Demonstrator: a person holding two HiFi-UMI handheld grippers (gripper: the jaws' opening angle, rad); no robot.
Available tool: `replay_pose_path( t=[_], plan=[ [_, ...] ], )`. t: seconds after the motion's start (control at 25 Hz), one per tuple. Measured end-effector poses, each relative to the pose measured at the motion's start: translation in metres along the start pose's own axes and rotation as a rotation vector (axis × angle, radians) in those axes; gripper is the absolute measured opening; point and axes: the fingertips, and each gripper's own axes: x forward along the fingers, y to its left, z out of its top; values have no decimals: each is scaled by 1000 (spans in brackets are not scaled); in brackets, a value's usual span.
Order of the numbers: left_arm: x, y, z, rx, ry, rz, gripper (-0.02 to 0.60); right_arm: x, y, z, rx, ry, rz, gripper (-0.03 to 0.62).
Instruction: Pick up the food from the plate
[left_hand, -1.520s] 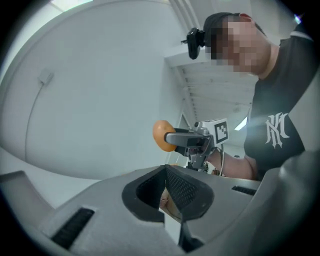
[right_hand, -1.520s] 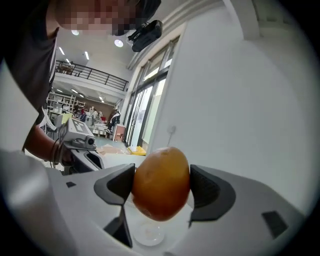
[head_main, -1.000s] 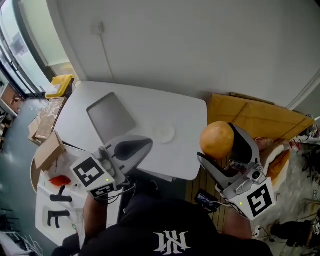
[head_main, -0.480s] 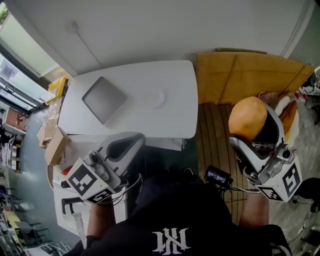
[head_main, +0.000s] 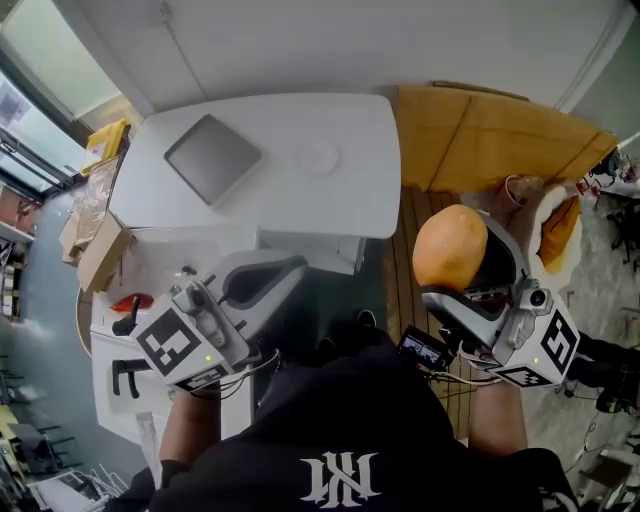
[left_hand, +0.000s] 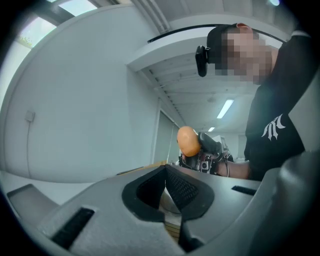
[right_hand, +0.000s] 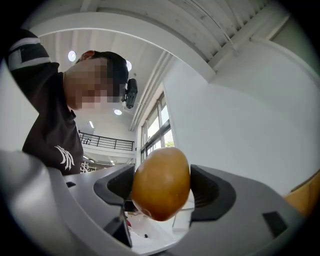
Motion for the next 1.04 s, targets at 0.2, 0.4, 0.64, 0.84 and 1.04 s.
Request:
replay_pose_path(
  t=[0.2,0.4,0.64,0.84,1.04],
  plan=[
    [-32,-12,-20,-51,-28,4,5,13,47,-28,-15,31,54,342],
    [-54,-15,-21,-18,-59,-5,5,18,68,-42,-24,20,61,342],
    [-56,-7,-9,5,-86,-25,5,15,68,-36,-52,-9,5,342],
    [-43,-10,-10,-3,-118,-75,5,2,60,-43,-27,11,-51,342],
    [-33,-11,-8,-14,-136,-109,5,-7,52,-37,84,-42,-55,342]
  ],
)
